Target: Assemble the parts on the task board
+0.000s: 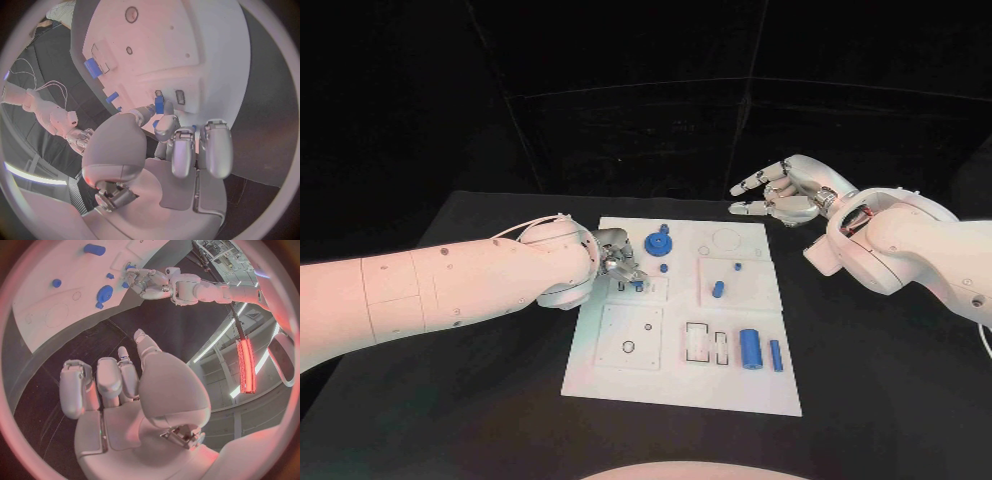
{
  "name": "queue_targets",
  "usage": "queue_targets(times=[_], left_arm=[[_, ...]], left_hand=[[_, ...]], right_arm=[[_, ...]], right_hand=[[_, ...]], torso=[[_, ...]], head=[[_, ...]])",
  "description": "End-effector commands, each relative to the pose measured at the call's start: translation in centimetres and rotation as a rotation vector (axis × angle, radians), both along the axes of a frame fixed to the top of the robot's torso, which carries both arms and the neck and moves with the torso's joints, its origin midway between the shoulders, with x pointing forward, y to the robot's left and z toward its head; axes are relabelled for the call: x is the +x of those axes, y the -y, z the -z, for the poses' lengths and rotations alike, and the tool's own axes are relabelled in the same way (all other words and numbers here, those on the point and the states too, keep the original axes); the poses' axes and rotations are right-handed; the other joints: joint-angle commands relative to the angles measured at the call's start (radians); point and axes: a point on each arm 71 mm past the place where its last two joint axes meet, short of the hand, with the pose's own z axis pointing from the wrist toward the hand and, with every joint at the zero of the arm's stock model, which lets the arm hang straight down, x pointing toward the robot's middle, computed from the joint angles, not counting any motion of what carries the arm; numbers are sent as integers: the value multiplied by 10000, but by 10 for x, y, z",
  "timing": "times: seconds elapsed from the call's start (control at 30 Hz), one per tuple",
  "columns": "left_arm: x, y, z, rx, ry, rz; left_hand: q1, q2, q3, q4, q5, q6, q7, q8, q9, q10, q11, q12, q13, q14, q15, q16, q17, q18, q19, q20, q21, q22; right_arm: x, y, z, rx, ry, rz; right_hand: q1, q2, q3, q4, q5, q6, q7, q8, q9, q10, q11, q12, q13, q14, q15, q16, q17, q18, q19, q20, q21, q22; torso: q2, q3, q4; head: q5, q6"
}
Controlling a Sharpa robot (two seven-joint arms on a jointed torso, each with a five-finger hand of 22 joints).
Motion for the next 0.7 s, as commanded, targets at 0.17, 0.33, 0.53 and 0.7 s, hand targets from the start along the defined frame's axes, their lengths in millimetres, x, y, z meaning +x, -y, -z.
queue_targets(times=[0.17, 0.33, 0.53, 0.7], left_arm=[[0, -1, 1, 213, -137, 98], [-1, -1, 2, 242, -263, 169], [-2, 0, 3, 200, -447, 240], [-3, 0, 4, 162, -599, 282]], left_hand=[[2, 42, 1635, -1587, 28, 10, -6, 34, 9, 68, -6, -19, -7, 1074, 35, 31, 2633, -102, 187, 37, -46, 313], [2, 42, 1635, -1587, 28, 10, -6, 34, 9, 68, -6, -19, -7, 1074, 35, 31, 2633, -102, 187, 37, -46, 313], [-15, 40, 1638, -1579, 23, 17, -6, 36, 12, 68, -5, -25, -16, 1074, 37, 31, 2633, -101, 184, 38, -52, 305], [-51, 34, 1638, -1562, 15, 29, -8, 37, 19, 72, -4, -32, -25, 1074, 40, 31, 2633, -101, 184, 40, -54, 305]], right_arm=[[0, -1, -1, -14, 46, -116], [0, -2, -1, -14, 41, -129], [0, -3, -1, -11, 40, -155], [1, -5, -1, -6, 40, -196]], right_hand=[[35, 29, -72, -1, 59, 64, -4, 64, -10, 22, -15, -43, 255, 28, -39, -59, 6, 156, -23, -53, -27, 848], [34, 36, -72, 1, 63, 66, -5, 66, -10, 33, -15, -26, 271, 31, -39, -55, 19, 153, -12, -53, -20, 860], [30, 45, -73, 5, 67, 69, -5, 70, -10, 34, -15, -26, 271, 32, -39, -54, 21, 154, -16, -53, -24, 854], [20, 49, -77, 13, 66, 70, -5, 71, -10, 31, -14, -30, 267, 31, -40, -59, 12, 156, -22, -53, -29, 846]], torso=[[-6, 2, -1], [-3, 4, 1], [-1, 7, -4], [-8, 8, 3]], head=[[5, -32], [5, -44], [2, -73], [-2, -86]])
